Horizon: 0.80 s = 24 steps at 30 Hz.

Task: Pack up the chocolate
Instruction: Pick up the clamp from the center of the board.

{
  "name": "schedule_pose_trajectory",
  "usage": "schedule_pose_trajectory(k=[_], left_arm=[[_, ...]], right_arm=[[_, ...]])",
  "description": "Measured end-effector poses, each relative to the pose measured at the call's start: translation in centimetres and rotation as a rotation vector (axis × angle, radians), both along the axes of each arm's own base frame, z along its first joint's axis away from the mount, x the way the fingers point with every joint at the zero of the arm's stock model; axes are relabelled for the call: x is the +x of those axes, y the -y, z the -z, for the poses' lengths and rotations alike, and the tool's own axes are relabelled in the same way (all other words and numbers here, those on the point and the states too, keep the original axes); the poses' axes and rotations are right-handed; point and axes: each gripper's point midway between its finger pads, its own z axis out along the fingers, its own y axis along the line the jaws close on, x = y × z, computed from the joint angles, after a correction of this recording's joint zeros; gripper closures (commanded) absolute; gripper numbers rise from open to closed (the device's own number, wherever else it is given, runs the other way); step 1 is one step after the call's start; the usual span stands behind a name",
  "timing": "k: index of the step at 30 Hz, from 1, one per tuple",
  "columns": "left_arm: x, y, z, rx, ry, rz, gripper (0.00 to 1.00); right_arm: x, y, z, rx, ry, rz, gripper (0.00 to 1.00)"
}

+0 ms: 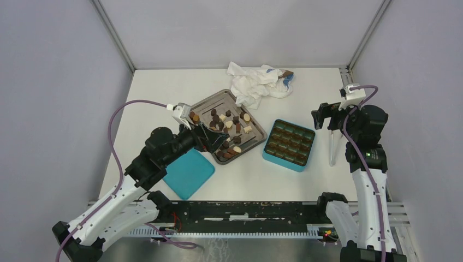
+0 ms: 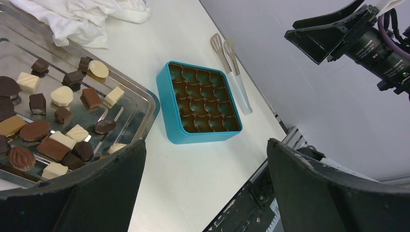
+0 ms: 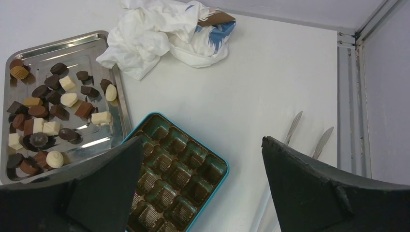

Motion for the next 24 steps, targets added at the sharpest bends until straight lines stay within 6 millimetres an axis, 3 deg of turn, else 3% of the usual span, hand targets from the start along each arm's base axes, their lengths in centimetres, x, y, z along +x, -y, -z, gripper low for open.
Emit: schedule_pose_trajectory(k=[11, 14, 18, 20, 24], left_arm=[[-0.2, 0.2, -0.1, -0.003, 0.001, 0.016, 0.0], [-0.4, 0.4, 0.0, -0.004, 0.001, 0.032, 0.0], [0.2, 0.6, 0.2, 0.07, 0.004, 0.04, 0.0], [1.4, 0.6, -0.7, 0.152, 0.026, 0.025, 0.0], [3.7, 0.0, -2.2, 0.264, 0.115, -0.037, 0.0]], right_arm=[[-0.3, -0.6, -0.1, -0.045, 0.015, -0.065, 0.02], [-0.7, -1.8, 0.0, -0.125, 0.046, -0.184, 0.02], [-1.8, -3.3, 1.7, -0.248, 0.05, -0.367, 0.02], [-1.6, -2.9, 2.5, -0.28, 0.029, -0.366, 0.02], [0.1, 0.0, 5.1, -0.314, -0.064, -0.238, 0.02]])
